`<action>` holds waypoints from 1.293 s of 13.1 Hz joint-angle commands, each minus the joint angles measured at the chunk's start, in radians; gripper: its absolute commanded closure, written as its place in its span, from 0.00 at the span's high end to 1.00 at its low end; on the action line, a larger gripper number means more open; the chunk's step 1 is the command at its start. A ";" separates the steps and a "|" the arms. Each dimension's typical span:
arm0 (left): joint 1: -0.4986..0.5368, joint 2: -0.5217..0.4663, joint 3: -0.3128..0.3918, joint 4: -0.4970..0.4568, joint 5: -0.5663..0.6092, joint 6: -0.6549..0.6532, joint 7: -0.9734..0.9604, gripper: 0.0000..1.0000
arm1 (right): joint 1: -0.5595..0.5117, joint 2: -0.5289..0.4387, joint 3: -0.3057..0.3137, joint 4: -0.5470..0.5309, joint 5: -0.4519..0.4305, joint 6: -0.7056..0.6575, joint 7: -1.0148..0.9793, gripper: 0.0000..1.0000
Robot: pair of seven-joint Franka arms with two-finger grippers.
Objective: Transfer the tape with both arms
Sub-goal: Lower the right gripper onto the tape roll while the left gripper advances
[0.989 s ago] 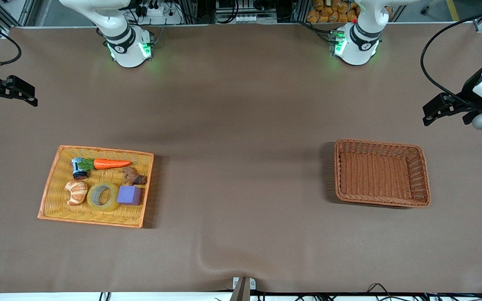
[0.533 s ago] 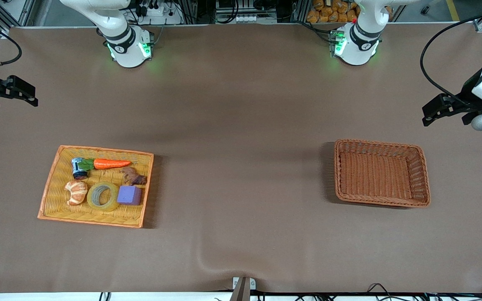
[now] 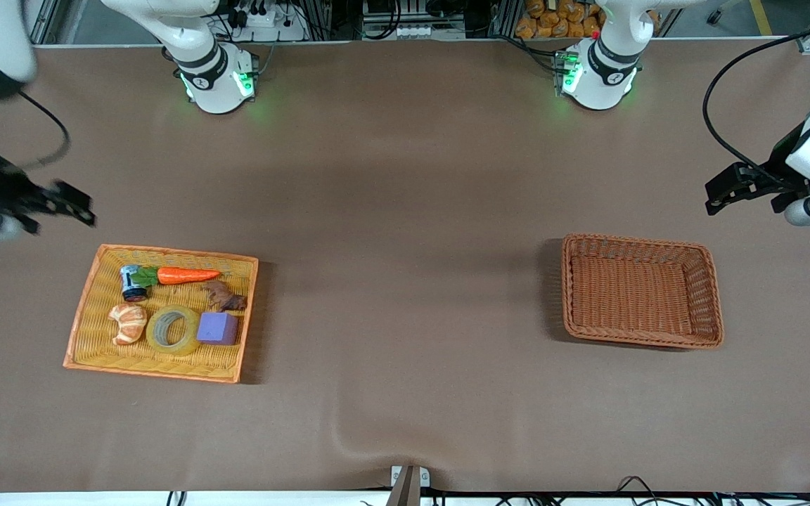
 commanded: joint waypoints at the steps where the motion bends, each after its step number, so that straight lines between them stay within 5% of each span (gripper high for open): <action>1: 0.011 0.007 -0.006 0.004 -0.027 0.013 0.023 1.00 | 0.022 0.125 0.010 -0.072 0.013 0.202 -0.010 1.00; 8: -0.012 0.068 -0.008 0.001 -0.062 0.031 0.020 1.00 | 0.066 0.472 0.011 -0.059 0.013 0.613 -0.213 1.00; 12: -0.023 0.068 -0.021 0.002 -0.065 0.033 0.003 1.00 | 0.060 0.524 0.013 -0.059 0.013 0.646 -0.265 1.00; 15: -0.020 0.065 -0.038 0.001 -0.065 0.031 0.000 1.00 | 0.063 0.523 0.013 -0.049 0.013 0.632 -0.259 0.20; 16: -0.020 0.062 -0.040 0.001 -0.065 0.028 0.000 1.00 | 0.062 0.523 0.013 -0.045 0.013 0.623 -0.264 0.05; 17: -0.020 0.060 -0.041 0.001 -0.065 0.027 0.000 1.00 | 0.063 0.520 0.014 -0.045 0.013 0.621 -0.264 0.00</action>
